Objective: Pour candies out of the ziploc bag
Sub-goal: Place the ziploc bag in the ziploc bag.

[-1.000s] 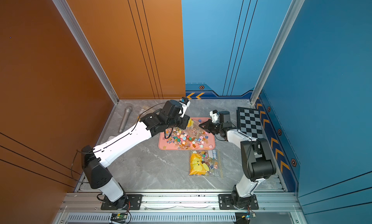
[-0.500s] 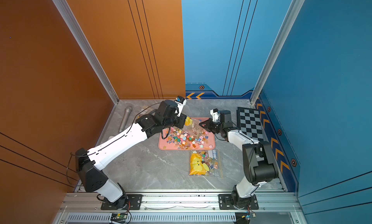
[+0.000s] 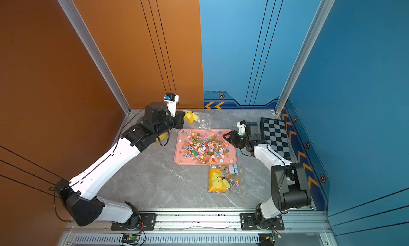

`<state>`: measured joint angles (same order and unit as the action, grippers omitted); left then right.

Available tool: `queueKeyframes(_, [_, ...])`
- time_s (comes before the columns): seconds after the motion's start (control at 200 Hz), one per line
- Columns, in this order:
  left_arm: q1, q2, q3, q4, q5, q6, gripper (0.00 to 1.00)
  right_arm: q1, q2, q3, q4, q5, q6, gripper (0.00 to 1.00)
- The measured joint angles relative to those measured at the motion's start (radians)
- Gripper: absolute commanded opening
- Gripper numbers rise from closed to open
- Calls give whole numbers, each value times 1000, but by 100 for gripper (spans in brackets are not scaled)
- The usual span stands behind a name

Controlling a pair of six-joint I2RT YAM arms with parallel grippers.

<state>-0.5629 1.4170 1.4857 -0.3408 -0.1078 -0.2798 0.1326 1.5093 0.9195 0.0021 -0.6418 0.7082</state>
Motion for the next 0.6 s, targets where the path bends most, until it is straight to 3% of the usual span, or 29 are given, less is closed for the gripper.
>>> queueKeyframes(0.345, [238,-13,-122,77,51,-58,0,0,-47,-23,-32,19,-5,43])
queueKeyframes(0.601, [371,-85,-290,305,67,-82,0,0,-53,-24,-48,26,-6,43])
